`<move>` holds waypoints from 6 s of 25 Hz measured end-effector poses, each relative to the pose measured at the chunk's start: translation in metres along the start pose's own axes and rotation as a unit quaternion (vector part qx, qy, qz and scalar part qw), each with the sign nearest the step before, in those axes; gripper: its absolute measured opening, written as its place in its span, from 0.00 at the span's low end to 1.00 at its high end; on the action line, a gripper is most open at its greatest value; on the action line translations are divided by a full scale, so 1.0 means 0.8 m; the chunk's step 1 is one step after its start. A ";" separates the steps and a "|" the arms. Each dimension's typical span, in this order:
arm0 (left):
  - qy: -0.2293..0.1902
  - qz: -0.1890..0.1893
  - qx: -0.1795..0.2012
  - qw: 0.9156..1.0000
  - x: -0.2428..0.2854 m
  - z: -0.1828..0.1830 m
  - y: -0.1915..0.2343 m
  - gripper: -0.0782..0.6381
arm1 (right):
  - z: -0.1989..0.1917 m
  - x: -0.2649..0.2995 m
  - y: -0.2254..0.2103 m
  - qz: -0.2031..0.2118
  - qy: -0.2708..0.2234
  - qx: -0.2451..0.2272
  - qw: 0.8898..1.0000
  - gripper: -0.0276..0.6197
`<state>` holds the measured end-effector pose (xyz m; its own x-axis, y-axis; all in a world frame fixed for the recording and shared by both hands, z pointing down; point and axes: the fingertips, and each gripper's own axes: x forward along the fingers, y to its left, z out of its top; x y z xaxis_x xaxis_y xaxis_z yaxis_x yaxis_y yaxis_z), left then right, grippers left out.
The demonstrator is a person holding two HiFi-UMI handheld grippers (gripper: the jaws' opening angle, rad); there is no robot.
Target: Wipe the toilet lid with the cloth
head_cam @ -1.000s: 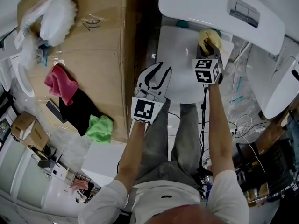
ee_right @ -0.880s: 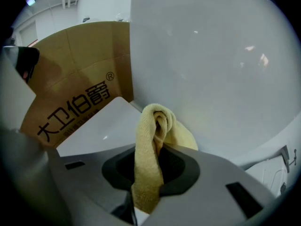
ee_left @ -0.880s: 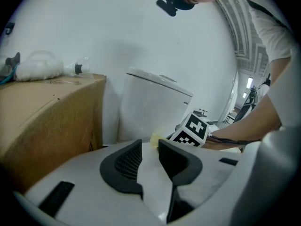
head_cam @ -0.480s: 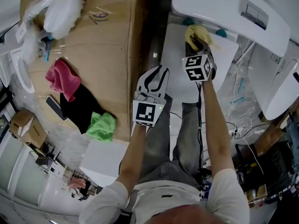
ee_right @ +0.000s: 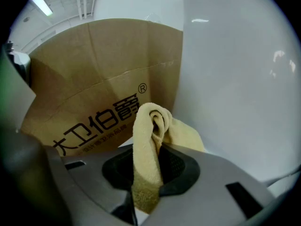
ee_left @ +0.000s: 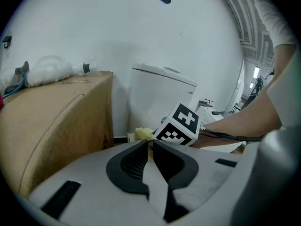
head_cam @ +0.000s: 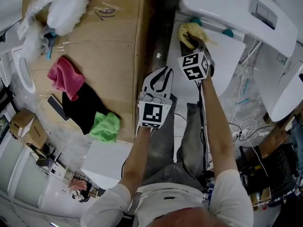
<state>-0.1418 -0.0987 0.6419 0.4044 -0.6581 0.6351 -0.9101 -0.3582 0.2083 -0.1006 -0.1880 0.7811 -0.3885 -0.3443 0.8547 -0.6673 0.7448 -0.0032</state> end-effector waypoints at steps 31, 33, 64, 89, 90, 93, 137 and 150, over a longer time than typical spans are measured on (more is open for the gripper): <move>0.039 0.049 -0.013 0.998 0.008 -0.030 -0.031 0.17 | -0.073 -0.033 0.061 0.094 -0.006 0.028 0.995 0.20; 0.041 0.047 -0.011 0.998 0.012 -0.031 -0.040 0.17 | -0.082 -0.039 0.055 0.093 -0.006 0.031 0.995 0.20; 0.049 0.005 0.041 0.998 0.062 -0.028 -0.221 0.17 | -0.261 -0.141 -0.086 0.022 0.007 0.112 0.993 0.20; 0.064 -0.013 0.029 0.997 -0.021 -0.085 -0.147 0.17 | -0.305 -0.159 -0.073 -0.116 0.059 0.204 0.970 0.20; 0.063 -0.013 0.028 0.998 -0.024 -0.087 -0.143 0.17 | -0.305 -0.158 -0.068 -0.117 0.061 0.205 0.970 0.20; 0.062 -0.014 0.025 0.998 -0.032 -0.091 -0.133 0.17 | -0.302 -0.157 -0.054 -0.117 0.067 0.211 0.968 0.20; 0.055 0.067 -0.063 0.994 -0.120 -0.164 -0.067 0.17 | -0.166 -0.075 0.193 0.071 0.030 0.064 0.995 0.20; 0.064 0.054 -0.040 0.996 -0.121 -0.166 -0.075 0.17 | -0.196 -0.093 0.238 0.112 0.031 0.068 0.991 0.20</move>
<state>-0.1379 0.0745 0.6670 0.2940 -0.5975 0.7460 -0.9538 -0.2334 0.1889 -0.0993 0.0692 0.7983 -0.4991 -0.1406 0.8550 -0.6505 0.7127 -0.2625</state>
